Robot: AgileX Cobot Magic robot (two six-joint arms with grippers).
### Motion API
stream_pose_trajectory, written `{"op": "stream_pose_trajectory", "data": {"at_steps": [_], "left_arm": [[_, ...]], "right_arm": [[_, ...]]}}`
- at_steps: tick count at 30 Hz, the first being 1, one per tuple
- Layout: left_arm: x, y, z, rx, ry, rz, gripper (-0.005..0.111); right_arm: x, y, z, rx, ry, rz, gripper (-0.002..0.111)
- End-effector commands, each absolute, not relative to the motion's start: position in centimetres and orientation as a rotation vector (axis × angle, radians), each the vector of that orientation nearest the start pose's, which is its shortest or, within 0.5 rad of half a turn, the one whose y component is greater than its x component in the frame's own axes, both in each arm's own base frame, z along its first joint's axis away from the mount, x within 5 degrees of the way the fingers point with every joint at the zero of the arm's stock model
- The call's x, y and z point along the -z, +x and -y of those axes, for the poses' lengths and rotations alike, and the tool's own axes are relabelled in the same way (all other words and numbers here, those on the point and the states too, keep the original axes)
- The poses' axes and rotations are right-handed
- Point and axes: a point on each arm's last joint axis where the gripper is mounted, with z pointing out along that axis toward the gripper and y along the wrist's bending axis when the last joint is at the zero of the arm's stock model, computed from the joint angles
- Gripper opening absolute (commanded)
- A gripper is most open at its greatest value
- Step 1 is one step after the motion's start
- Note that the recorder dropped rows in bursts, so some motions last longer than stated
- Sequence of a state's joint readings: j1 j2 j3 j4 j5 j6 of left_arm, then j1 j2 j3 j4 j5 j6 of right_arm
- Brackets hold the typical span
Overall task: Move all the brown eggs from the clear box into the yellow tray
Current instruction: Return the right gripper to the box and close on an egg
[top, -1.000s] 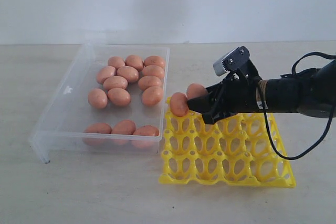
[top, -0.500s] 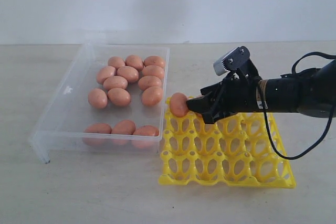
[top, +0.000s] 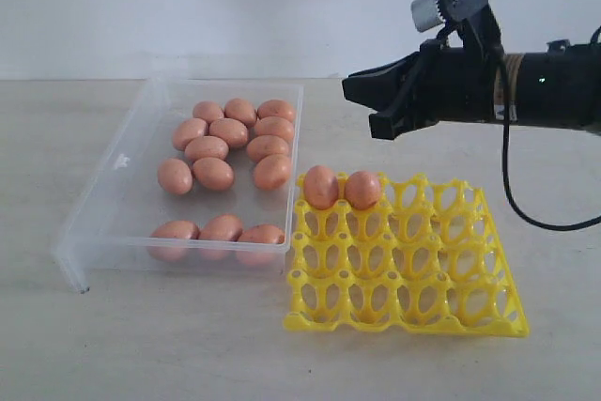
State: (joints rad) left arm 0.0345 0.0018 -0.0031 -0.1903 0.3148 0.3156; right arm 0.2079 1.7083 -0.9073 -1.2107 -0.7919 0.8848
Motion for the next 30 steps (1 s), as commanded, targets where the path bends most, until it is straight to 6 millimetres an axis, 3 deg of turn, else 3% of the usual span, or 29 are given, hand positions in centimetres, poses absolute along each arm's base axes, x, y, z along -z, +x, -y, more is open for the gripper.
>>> {"op": "stream_pose_trajectory", "data": {"at_steps": [1, 4, 7, 12, 14, 17, 19, 22, 26, 30], "left_arm": [[-18.6, 5.4, 0.4, -0.05, 0.126, -1.784, -0.004], [-18.6, 5.4, 0.4, -0.05, 0.126, -1.784, -0.004], [-18.6, 5.4, 0.4, -0.05, 0.126, -1.784, -0.004], [-18.6, 5.4, 0.4, -0.05, 0.126, -1.784, -0.004], [-18.6, 5.4, 0.4, -0.05, 0.126, -1.784, -0.004], [-18.6, 5.4, 0.4, -0.05, 0.126, -1.784, -0.004], [-18.6, 5.4, 0.4, -0.05, 0.126, -1.784, -0.004], [-18.6, 5.4, 0.4, -0.05, 0.126, -1.784, -0.004], [-18.6, 5.4, 0.4, -0.05, 0.126, -1.784, -0.004], [-18.6, 5.4, 0.4, -0.05, 0.126, -1.784, -0.004]], "right_arm": [[-25.8, 30.0, -12.9, -0.746, -0.913, -1.732, 0.0], [-28.3, 28.4, -13.3, -0.775, -0.872, -1.721, 0.0], [-30.4, 27.2, -14.1, -0.653, -0.852, -1.697, 0.0], [-31.4, 26.8, -16.2, -0.327, -0.739, -1.78, 0.0], [-31.5, 27.0, -17.4, -0.333, -0.608, -1.824, 0.0], [-31.1, 27.7, -19.6, -0.434, -0.605, -1.85, 0.0], [-30.5, 28.5, -21.3, -0.474, -0.704, -1.84, 0.0], [-30.1, 28.9, -22.9, -0.382, -0.899, -1.753, 0.0], [-30.4, 27.4, -24.8, -0.006, -1.187, -1.513, 0.0], [-30.8, 25.6, -26.4, 0.374, -1.324, -1.327, 0.0]]}}
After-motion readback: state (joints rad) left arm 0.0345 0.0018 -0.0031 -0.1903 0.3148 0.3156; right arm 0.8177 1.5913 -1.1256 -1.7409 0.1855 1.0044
